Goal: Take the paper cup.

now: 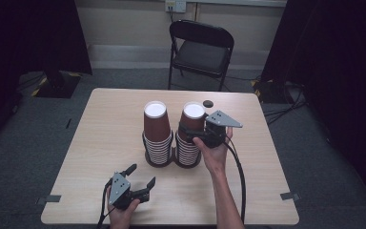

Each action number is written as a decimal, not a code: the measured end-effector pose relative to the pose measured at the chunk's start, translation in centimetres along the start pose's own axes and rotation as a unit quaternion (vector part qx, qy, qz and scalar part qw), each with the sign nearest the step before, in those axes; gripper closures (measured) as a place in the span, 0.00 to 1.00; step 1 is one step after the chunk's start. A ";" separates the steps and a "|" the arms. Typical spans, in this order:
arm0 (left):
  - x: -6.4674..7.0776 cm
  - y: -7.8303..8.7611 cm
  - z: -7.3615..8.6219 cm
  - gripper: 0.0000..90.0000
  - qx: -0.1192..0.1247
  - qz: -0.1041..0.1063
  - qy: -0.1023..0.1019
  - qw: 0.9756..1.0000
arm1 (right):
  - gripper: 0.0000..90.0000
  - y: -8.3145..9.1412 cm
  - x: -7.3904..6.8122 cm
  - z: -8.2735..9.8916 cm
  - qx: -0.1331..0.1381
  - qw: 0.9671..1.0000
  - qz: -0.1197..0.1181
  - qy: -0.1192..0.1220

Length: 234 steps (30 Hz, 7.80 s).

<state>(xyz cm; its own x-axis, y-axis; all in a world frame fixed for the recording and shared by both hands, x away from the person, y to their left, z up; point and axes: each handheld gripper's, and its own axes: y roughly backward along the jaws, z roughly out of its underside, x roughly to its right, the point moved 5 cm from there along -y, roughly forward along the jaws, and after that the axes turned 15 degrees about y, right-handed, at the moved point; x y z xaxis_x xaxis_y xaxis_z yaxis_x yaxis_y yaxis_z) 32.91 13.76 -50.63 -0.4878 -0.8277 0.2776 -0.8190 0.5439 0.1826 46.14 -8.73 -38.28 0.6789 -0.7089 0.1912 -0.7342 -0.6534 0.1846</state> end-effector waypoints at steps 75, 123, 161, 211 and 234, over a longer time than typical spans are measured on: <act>-0.1 -0.2 0.0 0.19 -0.009 -0.002 0.005 1.000 | 0.14 -0.3 0.0 -2.0 -0.002 1.000 0.002 0.008; 0.1 -0.4 0.1 0.18 -0.024 -0.004 -0.006 1.000 | 0.14 3.2 1.7 -5.5 0.057 0.998 0.016 -0.011; 0.4 -0.4 -0.7 0.23 -0.015 0.045 0.048 0.998 | 0.16 10.6 1.6 -1.1 0.050 0.995 0.064 -0.062; 4.1 -2.2 0.1 0.46 -0.001 0.173 0.014 0.985 | 0.16 8.2 -9.1 8.2 0.026 0.968 -0.102 -0.230; 6.0 -2.8 -0.1 0.62 0.041 0.193 -0.033 0.980 | 0.16 7.7 -11.3 8.7 0.038 0.934 -0.164 -0.315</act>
<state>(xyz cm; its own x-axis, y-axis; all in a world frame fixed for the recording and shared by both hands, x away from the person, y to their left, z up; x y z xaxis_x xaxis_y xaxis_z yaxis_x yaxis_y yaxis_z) 32.31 7.29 -49.39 -0.7823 -0.5709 0.2490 -0.5898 0.8075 -0.0015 32.76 -8.04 -47.41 0.7460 -0.4677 -0.4740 -0.5026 -0.8624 0.0600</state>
